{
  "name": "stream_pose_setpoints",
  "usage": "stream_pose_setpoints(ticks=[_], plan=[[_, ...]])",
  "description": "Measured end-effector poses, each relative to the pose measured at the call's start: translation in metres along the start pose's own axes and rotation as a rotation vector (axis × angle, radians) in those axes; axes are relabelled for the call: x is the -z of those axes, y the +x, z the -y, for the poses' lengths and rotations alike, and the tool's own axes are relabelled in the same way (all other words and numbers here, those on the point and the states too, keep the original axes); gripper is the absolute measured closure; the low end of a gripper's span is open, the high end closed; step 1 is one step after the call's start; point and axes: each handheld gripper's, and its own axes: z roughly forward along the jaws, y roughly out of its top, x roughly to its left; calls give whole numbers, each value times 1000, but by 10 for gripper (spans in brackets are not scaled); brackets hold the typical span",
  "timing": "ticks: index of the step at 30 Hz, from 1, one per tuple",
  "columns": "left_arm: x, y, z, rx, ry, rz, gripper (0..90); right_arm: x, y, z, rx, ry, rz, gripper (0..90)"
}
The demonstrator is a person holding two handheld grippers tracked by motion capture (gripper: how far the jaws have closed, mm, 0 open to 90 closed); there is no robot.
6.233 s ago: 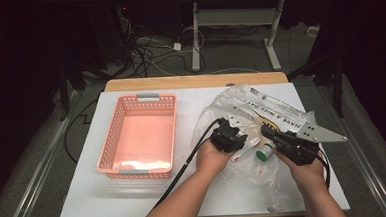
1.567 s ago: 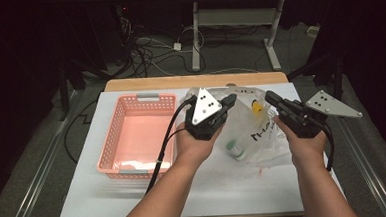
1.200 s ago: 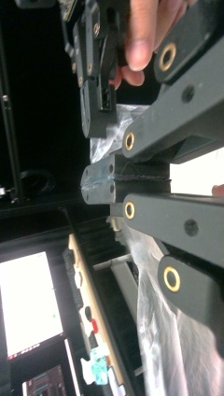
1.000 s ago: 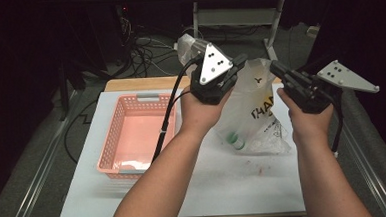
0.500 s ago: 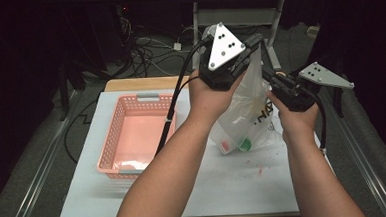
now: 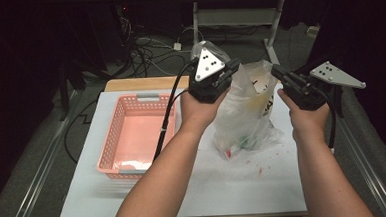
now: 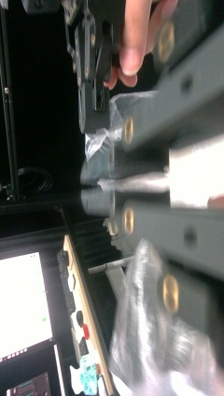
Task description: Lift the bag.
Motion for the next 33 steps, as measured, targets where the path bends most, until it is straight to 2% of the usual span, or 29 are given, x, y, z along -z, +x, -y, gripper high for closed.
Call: stream_pose_setpoints(ticks=[3,4,6,9,13,17,18,24,29,31,33], plan=[[10,-4,2,-4,10,22,641,0,0,6,1,19,-1,900],[14,-6,3,-11,18,21,596,0,0,8,0,26,-2,900],[25,-12,5,-19,5,15,517,-1,0,11,4,34,-2,900],[41,-16,7,-1,6,34,423,-1,0,14,4,43,4,900],[69,-24,15,-4,3,30,356,1,-3,16,4,55,17,900],[91,-27,34,27,1,28,342,3,-5,18,15,65,21,900],[93,-25,41,47,9,32,337,3,-4,18,15,67,22,900],[84,-17,85,150,113,61,281,17,-1,14,36,62,5,751],[72,-22,112,178,186,78,196,43,0,12,53,37,1,632],[69,-27,121,185,210,83,165,56,0,15,42,30,2,599],[68,-33,128,187,229,93,142,66,0,21,45,44,-9,556]])
